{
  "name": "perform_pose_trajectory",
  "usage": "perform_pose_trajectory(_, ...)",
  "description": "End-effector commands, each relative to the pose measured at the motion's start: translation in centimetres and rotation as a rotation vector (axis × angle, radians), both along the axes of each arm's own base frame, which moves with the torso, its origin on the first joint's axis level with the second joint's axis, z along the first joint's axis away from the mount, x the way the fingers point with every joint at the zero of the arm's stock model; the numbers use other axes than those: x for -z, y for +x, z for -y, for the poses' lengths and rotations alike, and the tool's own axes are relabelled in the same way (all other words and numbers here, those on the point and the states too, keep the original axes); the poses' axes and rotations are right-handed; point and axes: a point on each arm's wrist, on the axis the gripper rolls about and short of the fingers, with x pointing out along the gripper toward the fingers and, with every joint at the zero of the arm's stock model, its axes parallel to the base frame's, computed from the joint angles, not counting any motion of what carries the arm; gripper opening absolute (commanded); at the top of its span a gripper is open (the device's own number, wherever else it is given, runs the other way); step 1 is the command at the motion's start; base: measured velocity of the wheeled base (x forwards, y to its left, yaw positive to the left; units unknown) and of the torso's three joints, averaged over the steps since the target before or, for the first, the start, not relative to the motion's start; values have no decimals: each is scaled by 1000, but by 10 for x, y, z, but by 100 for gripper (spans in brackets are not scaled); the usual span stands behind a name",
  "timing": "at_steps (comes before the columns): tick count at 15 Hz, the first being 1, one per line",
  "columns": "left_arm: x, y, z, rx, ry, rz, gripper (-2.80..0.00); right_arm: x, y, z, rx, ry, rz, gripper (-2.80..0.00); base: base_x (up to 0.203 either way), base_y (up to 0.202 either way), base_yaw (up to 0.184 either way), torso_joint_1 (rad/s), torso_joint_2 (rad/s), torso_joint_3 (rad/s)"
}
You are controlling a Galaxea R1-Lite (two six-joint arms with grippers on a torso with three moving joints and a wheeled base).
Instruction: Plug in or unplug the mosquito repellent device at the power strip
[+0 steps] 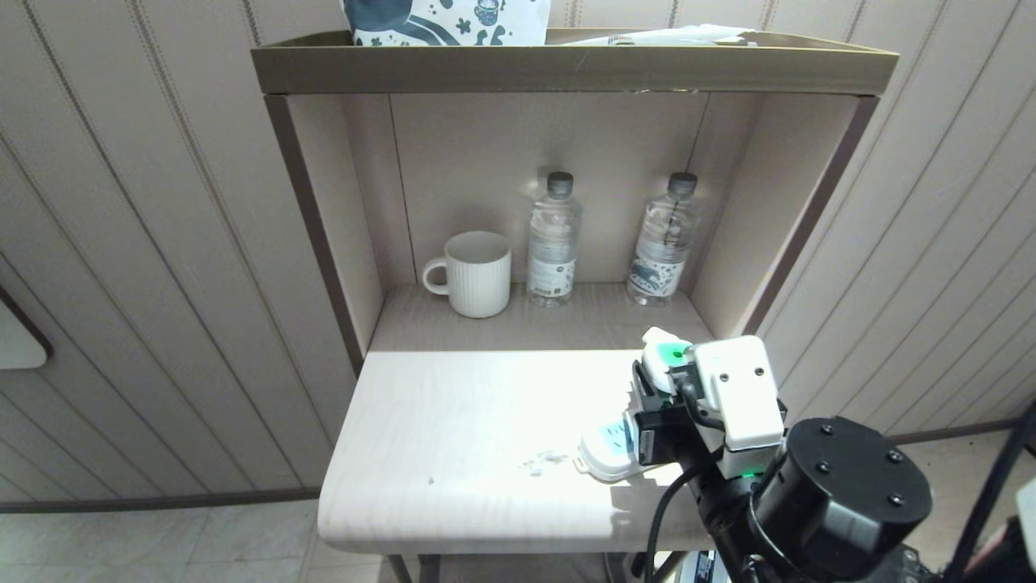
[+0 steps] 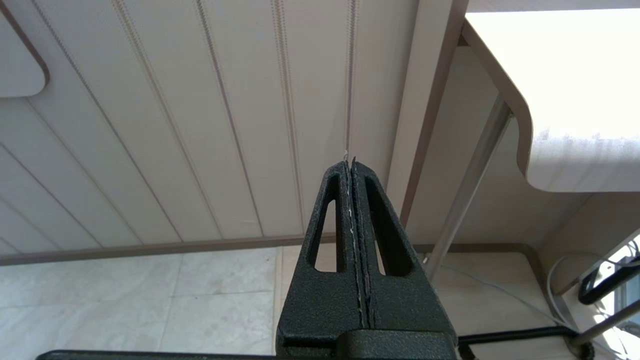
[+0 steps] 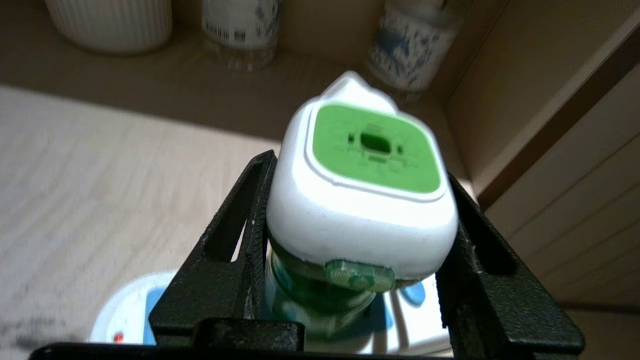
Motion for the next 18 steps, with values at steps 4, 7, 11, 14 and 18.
perform_pose_trajectory(4, 0, 0, 0, -1, -1, -1, -280, -4, 0, 0, 7, 36, 29, 0, 0, 0, 0, 0, 0, 0)
perform_pose_trajectory(7, 0, 0, 0, 0, -1, -1, -280, -7, 0, 0, 7, 42, 36, 0, 0, 0, 0, 0, 0, 0)
perform_pose_trajectory(11, 0, 0, 0, -1, 1, -1, -280, -31, -7, 8, 17, 92, 94, 0, 0, 0, 0, 0, 0, 0)
perform_pose_trajectory(14, 0, 0, 0, 0, -1, -1, -280, -53, -16, 18, 21, 127, 150, 0, 0, 0, 0, 0, 0, 0)
perform_pose_trajectory(18, 0, 0, 0, 0, 0, -1, -280, -71, -39, 24, -36, 152, 171, 0, 0, 0, 0, 0, 0, 0)
